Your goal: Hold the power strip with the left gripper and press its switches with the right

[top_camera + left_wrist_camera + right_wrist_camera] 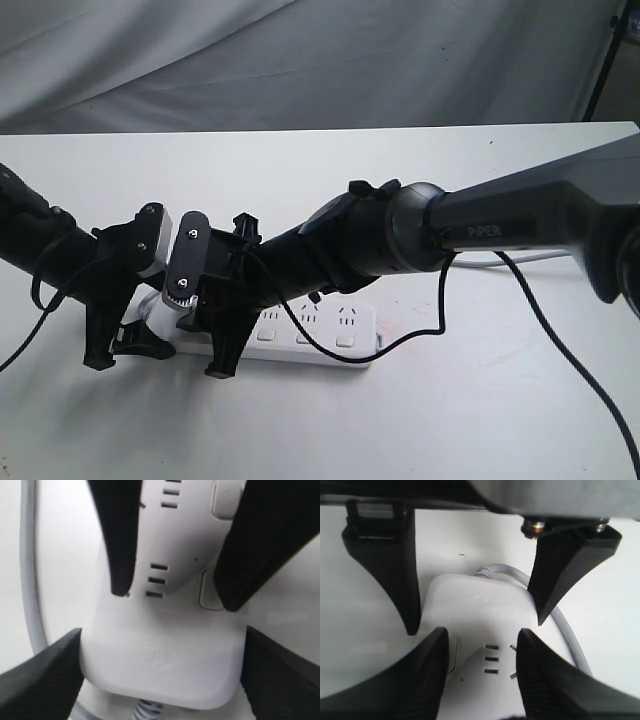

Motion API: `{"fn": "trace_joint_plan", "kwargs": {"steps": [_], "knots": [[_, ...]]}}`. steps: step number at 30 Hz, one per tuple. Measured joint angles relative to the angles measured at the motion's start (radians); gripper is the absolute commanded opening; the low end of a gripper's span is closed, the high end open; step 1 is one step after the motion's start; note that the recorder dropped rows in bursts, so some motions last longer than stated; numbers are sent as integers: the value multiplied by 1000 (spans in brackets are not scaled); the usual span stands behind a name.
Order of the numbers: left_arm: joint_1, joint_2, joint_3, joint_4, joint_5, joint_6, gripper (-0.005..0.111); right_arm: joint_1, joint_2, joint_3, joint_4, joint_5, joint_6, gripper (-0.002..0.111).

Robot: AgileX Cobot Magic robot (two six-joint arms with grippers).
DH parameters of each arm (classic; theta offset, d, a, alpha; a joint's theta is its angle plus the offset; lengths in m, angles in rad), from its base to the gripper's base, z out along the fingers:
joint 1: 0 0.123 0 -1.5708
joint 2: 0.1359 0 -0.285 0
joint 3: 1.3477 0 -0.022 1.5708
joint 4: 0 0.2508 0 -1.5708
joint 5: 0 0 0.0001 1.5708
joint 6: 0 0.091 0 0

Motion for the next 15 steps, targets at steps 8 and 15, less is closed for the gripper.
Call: {"fn": "trace_joint_plan", "kwargs": {"steps": [8,15], "knots": [[0,1,0,0,0,0,62,0,0,0,-10,-2,0,41],[0,1,0,0,0,0,62,4,6,0,-17,-4,0,41]]}}
